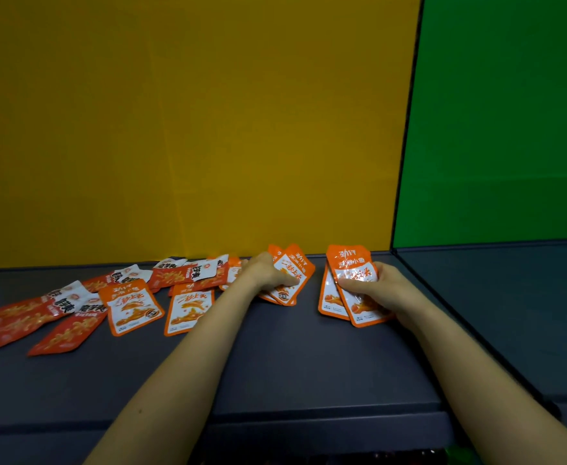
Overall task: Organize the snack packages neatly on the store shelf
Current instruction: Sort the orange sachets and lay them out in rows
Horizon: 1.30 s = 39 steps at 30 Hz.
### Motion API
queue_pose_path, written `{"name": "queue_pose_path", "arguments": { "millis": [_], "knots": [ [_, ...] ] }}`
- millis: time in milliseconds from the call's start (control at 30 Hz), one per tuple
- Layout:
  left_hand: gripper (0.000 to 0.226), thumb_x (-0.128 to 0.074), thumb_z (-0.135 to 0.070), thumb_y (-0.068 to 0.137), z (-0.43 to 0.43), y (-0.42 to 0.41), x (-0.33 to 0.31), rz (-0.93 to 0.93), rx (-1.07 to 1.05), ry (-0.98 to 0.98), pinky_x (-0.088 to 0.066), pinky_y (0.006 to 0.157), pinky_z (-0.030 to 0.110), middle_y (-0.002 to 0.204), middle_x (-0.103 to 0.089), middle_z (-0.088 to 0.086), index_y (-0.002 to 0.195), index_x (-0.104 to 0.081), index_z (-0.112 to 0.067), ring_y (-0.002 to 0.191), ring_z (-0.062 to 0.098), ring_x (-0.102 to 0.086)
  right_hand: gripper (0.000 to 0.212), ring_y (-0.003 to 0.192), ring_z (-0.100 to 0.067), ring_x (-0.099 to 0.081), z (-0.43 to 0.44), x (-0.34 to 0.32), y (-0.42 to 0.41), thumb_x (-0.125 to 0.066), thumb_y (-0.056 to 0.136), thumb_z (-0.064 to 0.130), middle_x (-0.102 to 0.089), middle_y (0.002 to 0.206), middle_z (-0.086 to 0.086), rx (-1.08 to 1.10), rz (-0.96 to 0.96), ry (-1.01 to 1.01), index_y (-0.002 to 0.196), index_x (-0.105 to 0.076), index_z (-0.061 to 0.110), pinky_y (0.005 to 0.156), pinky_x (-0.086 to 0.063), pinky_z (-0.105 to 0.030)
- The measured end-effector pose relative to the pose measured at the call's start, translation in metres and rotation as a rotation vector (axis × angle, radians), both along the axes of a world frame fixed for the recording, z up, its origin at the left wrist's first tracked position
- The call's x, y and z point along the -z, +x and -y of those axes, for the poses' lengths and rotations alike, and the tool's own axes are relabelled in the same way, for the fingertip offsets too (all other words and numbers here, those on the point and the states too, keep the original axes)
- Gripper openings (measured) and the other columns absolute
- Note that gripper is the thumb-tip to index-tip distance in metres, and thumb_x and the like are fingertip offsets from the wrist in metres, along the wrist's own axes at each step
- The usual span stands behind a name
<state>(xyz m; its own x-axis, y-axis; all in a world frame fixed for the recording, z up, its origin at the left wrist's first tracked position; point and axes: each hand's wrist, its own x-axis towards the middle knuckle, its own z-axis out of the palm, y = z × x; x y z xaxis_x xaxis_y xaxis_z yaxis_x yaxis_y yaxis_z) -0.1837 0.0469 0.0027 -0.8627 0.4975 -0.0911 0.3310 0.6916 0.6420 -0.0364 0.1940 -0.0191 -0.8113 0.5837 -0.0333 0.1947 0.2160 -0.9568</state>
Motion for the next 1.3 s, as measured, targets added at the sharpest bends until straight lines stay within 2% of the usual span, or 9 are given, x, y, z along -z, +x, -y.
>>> {"name": "queue_pose_path", "arguments": {
  "millis": [133, 233, 333, 433, 600, 733, 933, 1100, 1300],
  "knots": [
    [0.052, -0.077, -0.026, 0.076, -0.004, 0.003, -0.002, 0.039, -0.013, 0.061, -0.048, 0.086, 0.034, 0.123, -0.061, 0.012, 0.117, -0.051, -0.005, 0.109, 0.027, -0.061, 0.029, 0.072, -0.012, -0.064, 0.001, 0.002, -0.002, -0.078, 0.075, 0.026, -0.066, 0.087, 0.002, 0.046, -0.041, -0.014, 0.093, -0.056, 0.020, 0.058, -0.048, -0.023],
    [0.058, -0.081, -0.018, 0.072, -0.004, 0.004, -0.004, 0.097, -0.028, 0.126, -0.049, 0.076, 0.033, 0.119, -0.061, 0.013, 0.117, -0.046, -0.007, 0.101, 0.027, -0.063, 0.038, 0.082, -0.018, -0.067, 0.003, 0.003, -0.003, -0.078, 0.074, 0.028, -0.067, 0.098, -0.002, 0.082, -0.049, 0.005, 0.103, -0.056, 0.017, 0.067, -0.054, -0.028],
    [0.044, -0.082, -0.010, 0.068, -0.001, 0.005, -0.002, 0.142, 0.001, 0.229, -0.055, 0.074, 0.035, 0.109, -0.068, 0.013, 0.104, -0.056, -0.008, 0.084, 0.025, -0.067, 0.042, 0.095, -0.023, -0.067, 0.004, 0.005, -0.004, -0.077, 0.075, 0.030, -0.068, 0.108, -0.006, 0.116, -0.060, 0.023, 0.107, -0.055, 0.016, 0.085, -0.055, -0.039],
    [0.027, -0.080, -0.002, 0.069, 0.004, 0.006, 0.002, 0.171, 0.035, 0.402, -0.055, 0.061, 0.029, 0.095, -0.070, 0.012, 0.082, -0.059, -0.013, 0.067, 0.020, -0.066, 0.042, 0.096, -0.024, -0.067, 0.004, 0.006, -0.006, -0.076, 0.077, 0.030, -0.068, 0.111, -0.007, 0.133, -0.077, 0.026, 0.109, -0.055, 0.014, 0.089, -0.054, -0.042],
    [0.031, -0.075, -0.008, 0.076, 0.011, 0.002, 0.006, 0.243, -0.011, 0.608, -0.056, 0.067, 0.034, 0.104, -0.070, 0.018, 0.102, -0.059, -0.007, 0.073, 0.024, -0.067, 0.042, 0.100, -0.024, -0.066, 0.006, 0.004, -0.004, -0.073, 0.079, 0.031, -0.067, 0.114, -0.007, 0.168, -0.081, 0.045, 0.113, -0.055, 0.013, 0.092, -0.052, -0.043],
    [0.045, -0.073, -0.013, 0.079, 0.007, 0.006, 0.009, 0.313, -0.010, 0.617, -0.055, 0.060, 0.032, 0.103, -0.069, 0.017, 0.118, -0.053, -0.001, 0.074, 0.024, -0.068, 0.040, 0.096, -0.023, -0.067, 0.007, 0.001, 0.001, -0.072, 0.080, 0.029, -0.067, 0.112, -0.006, 0.190, -0.133, -0.024, 0.112, -0.055, 0.012, 0.087, -0.055, -0.039],
    [0.015, -0.069, -0.014, 0.082, -0.002, 0.022, 0.004, 0.316, -0.003, 0.695, -0.052, 0.057, 0.029, 0.085, -0.067, 0.006, 0.093, -0.059, -0.016, 0.071, 0.019, -0.065, 0.028, 0.079, -0.017, -0.066, -0.015, -0.018, 0.031, -0.073, 0.081, 0.024, -0.068, 0.101, -0.005, 0.179, -0.170, -0.079, 0.102, -0.057, 0.013, 0.065, -0.054, -0.026],
    [0.019, -0.067, -0.019, 0.083, -0.003, 0.040, -0.007, 0.324, -0.021, 0.678, -0.051, 0.040, 0.021, 0.084, -0.067, 0.005, 0.100, -0.058, -0.015, 0.053, 0.013, -0.068, 0.024, 0.087, -0.022, -0.069, -0.072, -0.034, 0.074, -0.076, 0.076, 0.026, -0.071, 0.098, -0.005, 0.175, -0.082, 0.079, 0.090, -0.060, 0.017, 0.085, -0.056, -0.039],
    [0.029, -0.068, -0.023, 0.082, -0.047, 0.070, -0.013, 0.312, -0.031, 0.604, -0.053, 0.051, 0.027, 0.087, -0.068, 0.006, 0.106, -0.058, -0.012, 0.060, 0.017, -0.068, 0.021, 0.078, -0.020, -0.065, -0.166, -0.025, 0.112, -0.076, 0.077, 0.021, -0.070, 0.101, -0.010, 0.238, 0.010, 0.095, 0.089, -0.060, 0.014, 0.073, -0.053, -0.032]
  ]
}}
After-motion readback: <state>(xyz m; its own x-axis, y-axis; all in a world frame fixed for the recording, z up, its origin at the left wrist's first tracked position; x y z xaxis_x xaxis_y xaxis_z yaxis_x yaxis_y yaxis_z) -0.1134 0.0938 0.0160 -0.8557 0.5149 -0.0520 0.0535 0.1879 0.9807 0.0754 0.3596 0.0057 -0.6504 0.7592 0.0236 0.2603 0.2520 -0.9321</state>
